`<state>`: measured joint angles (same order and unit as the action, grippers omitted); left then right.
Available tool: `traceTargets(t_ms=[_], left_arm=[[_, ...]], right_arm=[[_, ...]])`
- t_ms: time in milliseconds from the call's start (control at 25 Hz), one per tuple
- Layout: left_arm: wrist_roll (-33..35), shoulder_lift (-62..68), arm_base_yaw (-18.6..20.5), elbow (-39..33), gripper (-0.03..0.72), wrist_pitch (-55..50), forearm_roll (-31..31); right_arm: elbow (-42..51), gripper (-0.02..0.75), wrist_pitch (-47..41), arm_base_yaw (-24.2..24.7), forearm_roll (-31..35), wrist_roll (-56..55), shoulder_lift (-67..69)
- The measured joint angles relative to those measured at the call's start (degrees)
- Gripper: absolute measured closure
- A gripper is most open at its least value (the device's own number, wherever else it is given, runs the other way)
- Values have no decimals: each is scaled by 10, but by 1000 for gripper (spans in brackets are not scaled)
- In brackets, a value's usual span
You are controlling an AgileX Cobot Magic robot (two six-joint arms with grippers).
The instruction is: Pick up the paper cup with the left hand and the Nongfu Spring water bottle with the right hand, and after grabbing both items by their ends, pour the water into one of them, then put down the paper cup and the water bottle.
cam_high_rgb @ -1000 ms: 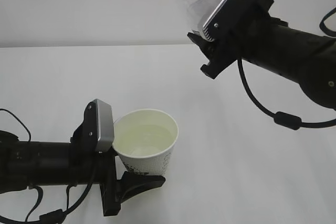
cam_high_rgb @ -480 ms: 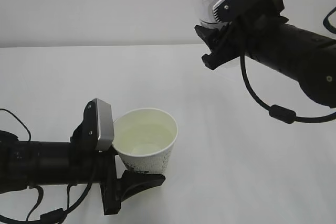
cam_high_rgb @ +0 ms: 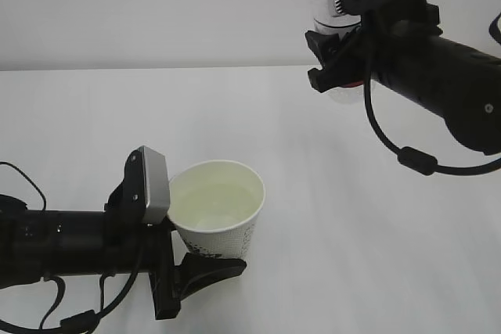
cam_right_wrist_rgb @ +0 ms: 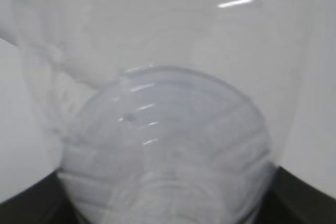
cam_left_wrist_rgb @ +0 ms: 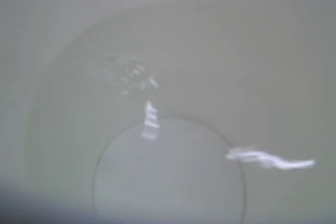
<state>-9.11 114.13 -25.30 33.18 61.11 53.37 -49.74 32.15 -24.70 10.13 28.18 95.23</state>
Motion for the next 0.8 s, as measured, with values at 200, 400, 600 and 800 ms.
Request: traceTargets(t_ms=[200, 400, 600, 800], left_arm=[[0, 0, 0, 0, 177, 0, -1], [0, 0, 0, 0, 177, 0, -2], [0, 0, 0, 0, 177, 0, -2], [0, 0, 0, 0, 177, 0, -3]], right_arm=[[0, 230, -4, 0, 14, 0, 0], [0, 230, -10, 0, 15, 0, 0], [21, 230, 29, -1, 15, -1, 0], [42, 230, 62, -1, 24, -1, 0]])
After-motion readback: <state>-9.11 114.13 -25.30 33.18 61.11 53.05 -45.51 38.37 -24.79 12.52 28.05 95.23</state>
